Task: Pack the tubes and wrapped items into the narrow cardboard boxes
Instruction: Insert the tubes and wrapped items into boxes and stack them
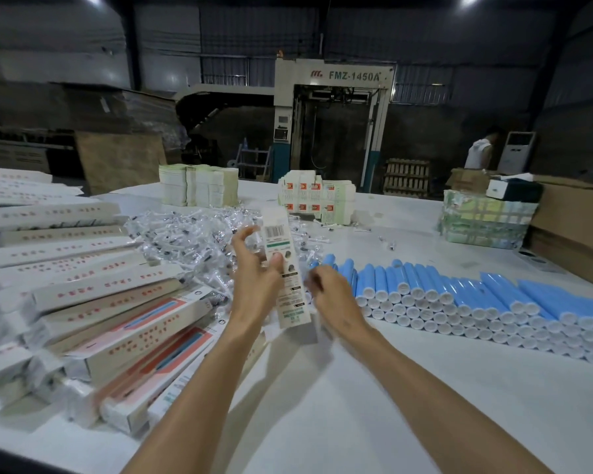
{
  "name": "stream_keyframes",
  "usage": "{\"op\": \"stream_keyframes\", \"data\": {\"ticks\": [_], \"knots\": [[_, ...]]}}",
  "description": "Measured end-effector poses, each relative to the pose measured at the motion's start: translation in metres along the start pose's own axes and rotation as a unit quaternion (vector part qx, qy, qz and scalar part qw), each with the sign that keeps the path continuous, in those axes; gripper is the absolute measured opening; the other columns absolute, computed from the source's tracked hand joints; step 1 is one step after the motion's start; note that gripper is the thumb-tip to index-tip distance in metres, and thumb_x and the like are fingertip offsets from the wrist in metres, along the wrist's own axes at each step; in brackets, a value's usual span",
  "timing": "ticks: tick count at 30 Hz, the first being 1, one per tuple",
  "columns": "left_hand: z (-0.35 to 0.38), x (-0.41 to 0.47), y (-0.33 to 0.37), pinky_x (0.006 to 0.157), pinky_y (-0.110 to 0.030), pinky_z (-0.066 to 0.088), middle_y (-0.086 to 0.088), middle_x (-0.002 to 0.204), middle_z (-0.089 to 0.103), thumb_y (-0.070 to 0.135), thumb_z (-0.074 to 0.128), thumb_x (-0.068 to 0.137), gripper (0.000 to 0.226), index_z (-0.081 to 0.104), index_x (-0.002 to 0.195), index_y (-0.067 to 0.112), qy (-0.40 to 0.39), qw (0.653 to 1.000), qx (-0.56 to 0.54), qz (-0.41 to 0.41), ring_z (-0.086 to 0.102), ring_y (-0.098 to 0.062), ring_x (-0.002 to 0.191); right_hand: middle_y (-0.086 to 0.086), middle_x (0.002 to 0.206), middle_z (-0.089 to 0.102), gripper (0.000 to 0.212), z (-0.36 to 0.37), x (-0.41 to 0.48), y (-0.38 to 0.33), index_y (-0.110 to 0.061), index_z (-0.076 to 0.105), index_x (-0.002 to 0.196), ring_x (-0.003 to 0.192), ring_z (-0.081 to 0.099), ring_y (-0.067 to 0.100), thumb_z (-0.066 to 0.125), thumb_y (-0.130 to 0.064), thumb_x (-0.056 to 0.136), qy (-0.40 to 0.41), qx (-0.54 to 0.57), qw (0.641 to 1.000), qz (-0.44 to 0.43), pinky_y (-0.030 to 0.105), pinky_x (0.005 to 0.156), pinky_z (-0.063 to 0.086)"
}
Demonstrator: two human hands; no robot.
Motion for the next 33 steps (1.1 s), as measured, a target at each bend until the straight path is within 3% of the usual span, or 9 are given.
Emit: {"op": "stream_keyframes", "data": {"ticks": [3, 5, 10, 12, 16, 21, 26, 29, 33], "knots": [[0.014, -0.003, 0.0, 0.058, -0.017, 0.06, -0.003, 0.111, 0.073, 0.002, 0.066, 0.103, 0.06, 0.031, 0.135, 0.038, -0.055, 0.998, 0.0, -0.002, 0.077, 0.0, 0.087, -0.007, 0.087, 0.066, 0.009, -0.058, 0.002, 0.009, -0.022, 0.059, 0.11, 0.072, 0.064, -0.001, 0.062, -0.015, 0.105, 0.117, 0.121, 0.984, 0.066, 0.02, 0.067, 0.055], [0.024, -0.008, 0.0, 0.066, -0.028, 0.066, -0.003, 0.114, 0.074, 0.006, 0.072, 0.1, 0.064, 0.031, 0.135, 0.04, -0.092, 0.996, 0.012, 0.003, 0.078, -0.003, 0.088, 0.0, 0.089, 0.072, 0.04, -0.101, -0.001, 0.004, -0.022, 0.05, 0.135, 0.077, 0.071, 0.003, 0.066, -0.009, 0.101, 0.175, 0.204, 0.962, 0.048, 0.018, 0.073, 0.058], [0.05, -0.025, -0.004, 0.077, -0.03, 0.064, -0.001, 0.115, 0.075, 0.024, 0.085, 0.093, 0.069, 0.034, 0.133, 0.048, -0.167, 0.986, 0.023, 0.021, 0.08, -0.012, 0.092, -0.002, 0.093, 0.073, 0.028, -0.176, -0.007, -0.04, -0.016, 0.057, 0.12, 0.074, 0.073, 0.019, 0.073, -0.011, 0.097, 0.238, 0.282, 0.927, -0.062, 0.029, 0.074, 0.062], [0.059, -0.029, -0.007, 0.086, -0.039, 0.064, -0.003, 0.115, 0.077, 0.029, 0.088, 0.09, 0.072, 0.034, 0.135, 0.044, -0.184, 0.982, 0.028, 0.015, 0.08, -0.016, 0.092, 0.0, 0.095, 0.071, 0.027, -0.185, -0.005, -0.055, -0.013, 0.058, 0.119, 0.072, 0.074, 0.021, 0.073, -0.009, 0.097, 0.225, 0.294, 0.925, -0.083, 0.031, 0.073, 0.062], [0.075, -0.041, -0.011, 0.079, -0.031, 0.061, -0.001, 0.106, 0.079, 0.025, 0.091, 0.087, 0.073, 0.037, 0.133, 0.044, -0.221, 0.975, 0.024, 0.025, 0.078, -0.02, 0.088, 0.003, 0.093, 0.067, 0.029, -0.179, -0.005, -0.068, -0.015, 0.056, 0.119, 0.068, 0.074, 0.021, 0.072, -0.007, 0.096, 0.189, 0.226, 0.952, -0.084, 0.036, 0.067, 0.063], [0.082, -0.048, -0.018, 0.09, -0.046, 0.064, -0.018, 0.131, 0.068, 0.026, 0.091, 0.084, 0.076, 0.037, 0.131, 0.05, -0.226, 0.974, -0.002, 0.002, 0.075, -0.034, 0.107, -0.007, 0.085, 0.07, 0.024, -0.156, -0.01, -0.05, -0.026, 0.06, 0.108, 0.078, 0.07, 0.009, 0.075, -0.016, 0.093, 0.122, 0.056, 0.99, -0.034, 0.033, 0.07, 0.059], [0.077, -0.047, -0.021, 0.1, -0.056, 0.06, -0.018, 0.125, 0.071, 0.023, 0.089, 0.089, 0.075, 0.035, 0.13, 0.054, -0.217, 0.976, -0.01, -0.019, 0.078, -0.031, 0.104, -0.009, 0.09, 0.07, 0.019, -0.153, -0.014, -0.03, -0.024, 0.063, 0.1, 0.087, 0.064, 0.0, 0.079, -0.018, 0.09, 0.068, 0.053, 0.996, -0.02, 0.006, 0.071, 0.044], [0.078, -0.049, -0.018, 0.098, -0.049, 0.062, -0.016, 0.137, 0.064, 0.022, 0.088, 0.091, 0.074, 0.036, 0.134, 0.052, -0.221, 0.975, -0.002, -0.009, 0.073, -0.033, 0.115, -0.012, 0.094, 0.068, 0.011, -0.149, -0.015, -0.026, -0.023, 0.066, 0.1, 0.096, 0.058, 0.0, 0.074, -0.02, 0.094, 0.045, 0.042, 0.998, -0.035, 0.006, 0.076, 0.039], [0.081, -0.053, -0.017, 0.099, -0.05, 0.062, -0.01, 0.128, 0.072, 0.02, 0.085, 0.094, 0.073, 0.037, 0.137, 0.056, -0.231, 0.973, -0.008, -0.009, 0.073, -0.032, 0.116, -0.015, 0.099, 0.066, 0.006, -0.146, -0.017, -0.018, -0.026, 0.069, 0.101, 0.102, 0.053, -0.003, 0.07, -0.023, 0.097, 0.055, 0.047, 0.997, -0.036, 0.007, 0.077, 0.035]]}}
Point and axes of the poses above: each hand's wrist, its own x-axis towards the middle knuckle, its own z-axis out of the palm, y = z × x, the point moved 4 cm from there along x, towards the middle knuckle
